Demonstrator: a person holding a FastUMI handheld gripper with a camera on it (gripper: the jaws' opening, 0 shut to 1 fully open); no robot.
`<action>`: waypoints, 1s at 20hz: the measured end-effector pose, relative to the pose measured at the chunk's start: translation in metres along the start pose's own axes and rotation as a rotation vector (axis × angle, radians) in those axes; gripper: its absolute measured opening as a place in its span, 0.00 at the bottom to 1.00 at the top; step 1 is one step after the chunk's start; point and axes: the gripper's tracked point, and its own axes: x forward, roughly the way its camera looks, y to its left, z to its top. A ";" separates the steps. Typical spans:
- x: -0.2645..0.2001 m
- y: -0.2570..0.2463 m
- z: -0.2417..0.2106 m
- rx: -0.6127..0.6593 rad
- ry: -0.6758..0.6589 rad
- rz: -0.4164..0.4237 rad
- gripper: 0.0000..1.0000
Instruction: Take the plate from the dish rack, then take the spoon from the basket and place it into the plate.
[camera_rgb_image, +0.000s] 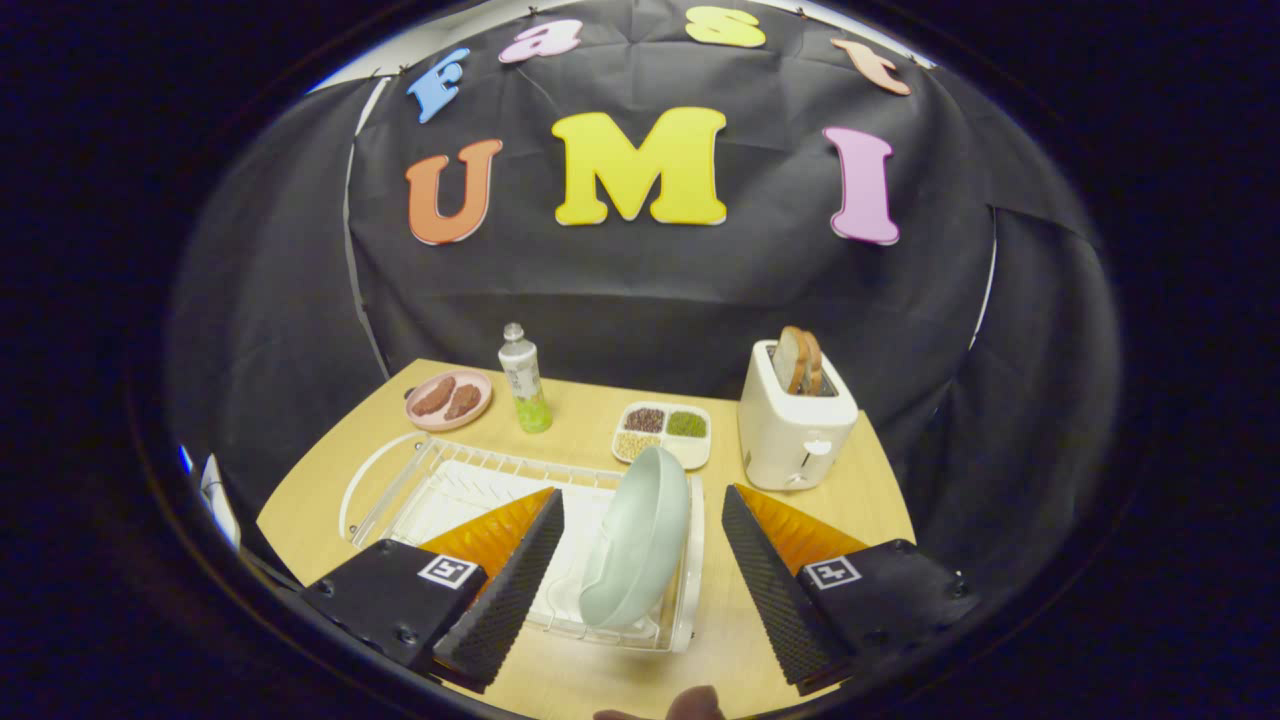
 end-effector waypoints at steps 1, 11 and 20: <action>0.009 0.002 -0.005 0.012 0.035 0.009 1.00; 0.079 0.013 -0.035 0.142 0.237 0.033 0.93; 0.086 0.015 -0.055 0.182 0.333 -0.121 0.42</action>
